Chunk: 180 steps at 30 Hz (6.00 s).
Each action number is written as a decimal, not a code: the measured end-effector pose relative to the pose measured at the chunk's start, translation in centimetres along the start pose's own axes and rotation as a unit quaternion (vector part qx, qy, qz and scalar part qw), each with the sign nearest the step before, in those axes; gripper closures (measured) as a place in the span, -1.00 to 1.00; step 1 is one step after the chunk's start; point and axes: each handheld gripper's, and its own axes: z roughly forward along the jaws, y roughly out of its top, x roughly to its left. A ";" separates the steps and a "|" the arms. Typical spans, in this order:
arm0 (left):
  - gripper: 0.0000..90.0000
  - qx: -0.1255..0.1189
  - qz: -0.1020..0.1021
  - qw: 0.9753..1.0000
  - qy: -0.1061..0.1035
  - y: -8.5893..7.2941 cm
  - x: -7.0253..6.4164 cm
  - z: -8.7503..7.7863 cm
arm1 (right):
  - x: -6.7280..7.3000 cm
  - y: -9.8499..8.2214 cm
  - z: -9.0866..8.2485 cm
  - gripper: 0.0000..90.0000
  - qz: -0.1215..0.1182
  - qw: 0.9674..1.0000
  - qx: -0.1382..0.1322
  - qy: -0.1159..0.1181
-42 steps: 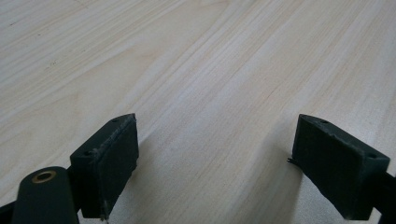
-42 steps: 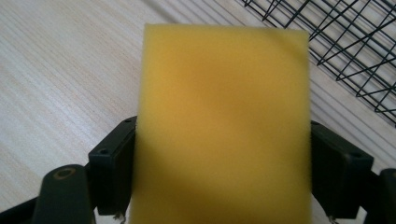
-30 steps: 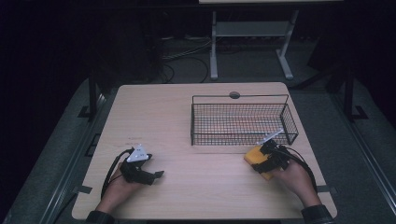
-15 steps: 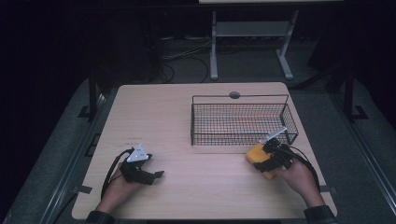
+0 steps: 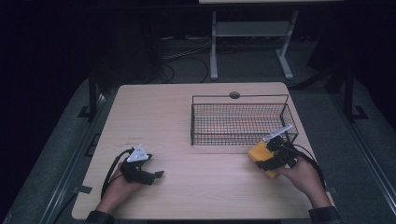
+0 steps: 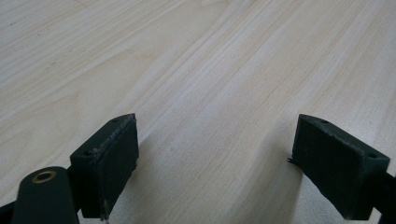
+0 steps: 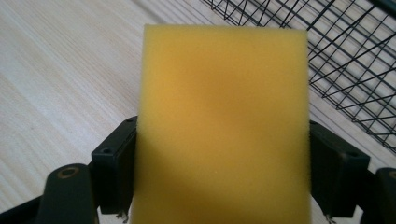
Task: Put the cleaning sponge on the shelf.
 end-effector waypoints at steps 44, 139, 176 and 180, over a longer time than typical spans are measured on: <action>-0.69 0.000 -0.001 1.000 0.000 0.0 0.0 0.0 | -2.3 3.5 -5.3 -0.51 0.003 0.999 -0.034 -0.008; -0.69 0.001 0.000 1.000 0.000 0.0 0.0 0.0 | -12.1 8.7 3.5 -0.51 0.110 0.993 0.024 -0.046; -0.69 0.001 0.000 1.000 0.000 0.0 0.0 0.0 | -10.3 8.5 1.1 -0.64 0.101 0.994 0.007 -0.029; -0.69 0.001 0.000 1.000 0.000 0.0 0.0 0.0 | -9.5 8.2 -0.1 -0.65 0.089 0.996 -0.006 -0.028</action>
